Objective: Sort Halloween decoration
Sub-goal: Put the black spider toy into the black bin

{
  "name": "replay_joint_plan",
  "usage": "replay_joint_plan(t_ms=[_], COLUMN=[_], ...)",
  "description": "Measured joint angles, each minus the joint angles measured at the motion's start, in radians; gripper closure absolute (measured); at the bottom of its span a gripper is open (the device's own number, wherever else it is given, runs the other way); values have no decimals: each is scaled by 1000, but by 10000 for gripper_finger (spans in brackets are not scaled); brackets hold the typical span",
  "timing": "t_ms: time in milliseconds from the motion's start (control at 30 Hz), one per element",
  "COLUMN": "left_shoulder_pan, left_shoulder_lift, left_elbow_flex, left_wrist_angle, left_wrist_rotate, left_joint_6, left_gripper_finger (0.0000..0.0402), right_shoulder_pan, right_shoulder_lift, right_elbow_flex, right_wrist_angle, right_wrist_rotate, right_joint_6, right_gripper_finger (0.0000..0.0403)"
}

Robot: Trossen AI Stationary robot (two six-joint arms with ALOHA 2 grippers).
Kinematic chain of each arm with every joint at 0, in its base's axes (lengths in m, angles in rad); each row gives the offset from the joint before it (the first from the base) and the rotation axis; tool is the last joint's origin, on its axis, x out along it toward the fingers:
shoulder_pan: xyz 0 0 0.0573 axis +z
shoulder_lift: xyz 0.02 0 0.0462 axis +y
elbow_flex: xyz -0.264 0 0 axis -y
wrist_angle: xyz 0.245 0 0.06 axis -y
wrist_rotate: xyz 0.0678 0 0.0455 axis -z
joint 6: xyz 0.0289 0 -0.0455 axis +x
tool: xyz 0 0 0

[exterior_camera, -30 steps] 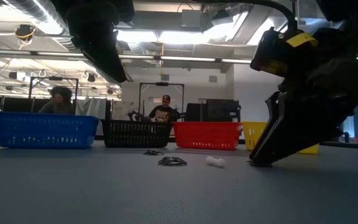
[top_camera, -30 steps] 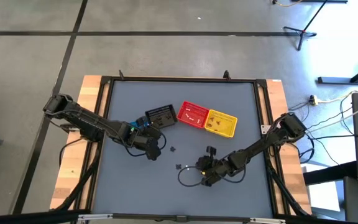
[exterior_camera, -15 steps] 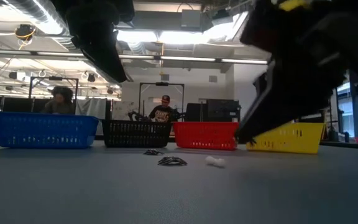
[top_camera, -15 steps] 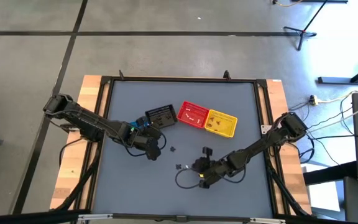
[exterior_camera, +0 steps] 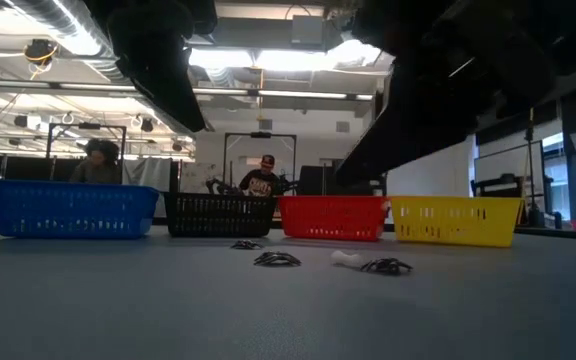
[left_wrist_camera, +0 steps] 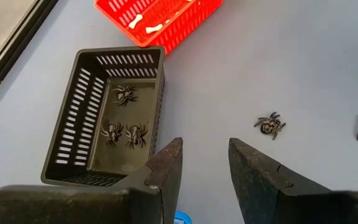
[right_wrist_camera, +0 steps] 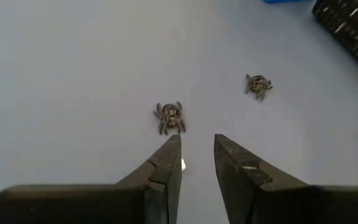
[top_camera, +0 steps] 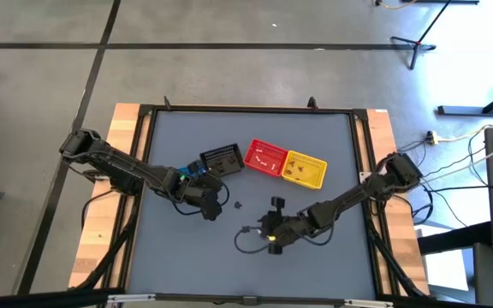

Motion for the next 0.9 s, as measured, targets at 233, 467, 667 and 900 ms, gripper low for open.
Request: replay_joint_plan(t_ms=[233, 467, 667, 900], left_shoulder_pan=[0, 0, 0, 0], left_shoulder_lift=[0, 0, 0, 0], left_elbow_flex=[0, 0, 0, 0], left_wrist_angle=[1, 5, 5, 5], left_wrist_rotate=[0, 0, 0, 0], left_joint_6=[0, -1, -1, -1], left_gripper_finger=[279, 279, 279, 279], right_shoulder_pan=[2, -20, -18, -26], right_shoulder_lift=[-1, -2, -2, -2], right_elbow_flex=[0, 0, 0, 0], right_wrist_angle=[-17, -56, -56, -60], right_wrist_rotate=[-174, -201, -204, -231], right_joint_6=[-75, -171, -179, -180], right_gripper_finger=[311, 311, 310, 310])
